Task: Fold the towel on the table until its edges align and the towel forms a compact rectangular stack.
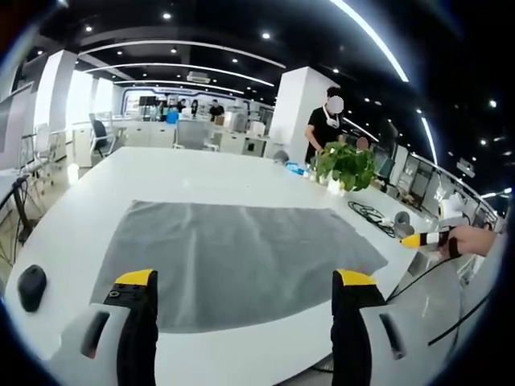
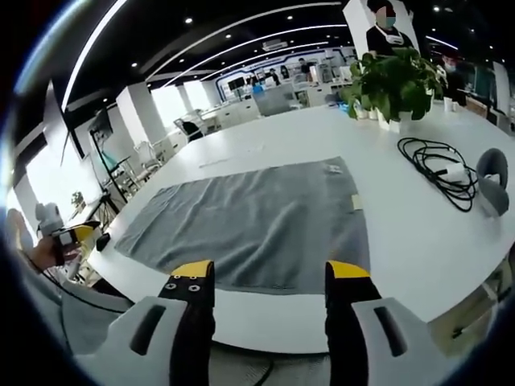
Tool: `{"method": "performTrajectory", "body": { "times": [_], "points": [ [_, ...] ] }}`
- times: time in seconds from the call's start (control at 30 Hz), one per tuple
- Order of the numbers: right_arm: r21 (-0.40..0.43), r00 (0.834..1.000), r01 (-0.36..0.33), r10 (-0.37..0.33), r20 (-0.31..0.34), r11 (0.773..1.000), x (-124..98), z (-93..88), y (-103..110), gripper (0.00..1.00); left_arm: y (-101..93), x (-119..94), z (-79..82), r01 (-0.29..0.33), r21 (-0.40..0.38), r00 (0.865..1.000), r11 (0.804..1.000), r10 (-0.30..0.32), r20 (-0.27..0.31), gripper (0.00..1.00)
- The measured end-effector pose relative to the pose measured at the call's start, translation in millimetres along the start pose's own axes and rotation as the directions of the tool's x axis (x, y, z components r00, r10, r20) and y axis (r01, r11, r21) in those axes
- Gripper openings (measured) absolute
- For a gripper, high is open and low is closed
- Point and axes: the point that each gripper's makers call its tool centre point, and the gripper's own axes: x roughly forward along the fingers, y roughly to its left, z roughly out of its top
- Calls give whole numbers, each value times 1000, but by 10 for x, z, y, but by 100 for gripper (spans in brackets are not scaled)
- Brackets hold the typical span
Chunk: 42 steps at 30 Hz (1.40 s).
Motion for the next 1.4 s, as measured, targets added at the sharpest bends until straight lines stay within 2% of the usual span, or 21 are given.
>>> {"method": "performTrajectory", "body": {
  "times": [0.23,0.33,0.43,0.53,0.83,1.0,1.13,1.17,1.23,1.4],
  "points": [
    [-16,999,24,-25,-22,1000,52,34,-132,52,36,-16,-19,-3,-4,1000,1000,3,-4,91],
    [-34,999,24,-26,-46,999,132,33,-229,51,35,-16,-40,-2,-4,1000,1000,2,-9,91],
    [-58,997,28,-32,-67,998,181,26,-235,51,23,-2,-66,4,-6,1000,1000,-4,-18,91],
    [-49,995,38,-42,-93,998,205,2,-310,51,19,7,-72,6,-10,1000,1000,-6,-19,91],
    [-27,992,45,-48,-115,999,251,-34,-339,49,41,41,-51,3,-17,1000,1000,-3,-14,90],
    [-33,992,44,-47,-119,999,271,-57,-353,49,25,59,-93,5,-21,1000,1000,-5,-27,89],
    [-26,986,80,-83,-147,996,286,-133,-462,49,29,66,-110,10,-23,999,1000,-11,-32,89],
    [-47,978,100,-107,-178,994,271,-166,-497,48,25,69,-110,12,-23,999,1000,-12,-33,89],
    [-132,974,118,-140,-178,984,282,-145,-557,46,17,75,-113,14,-18,999,1000,-15,-39,89],
    [-69,968,129,-141,-207,989,374,-236,-632,46,-10,78,-112,27,-10,999,1000,-27,-45,89]
  ]
}}
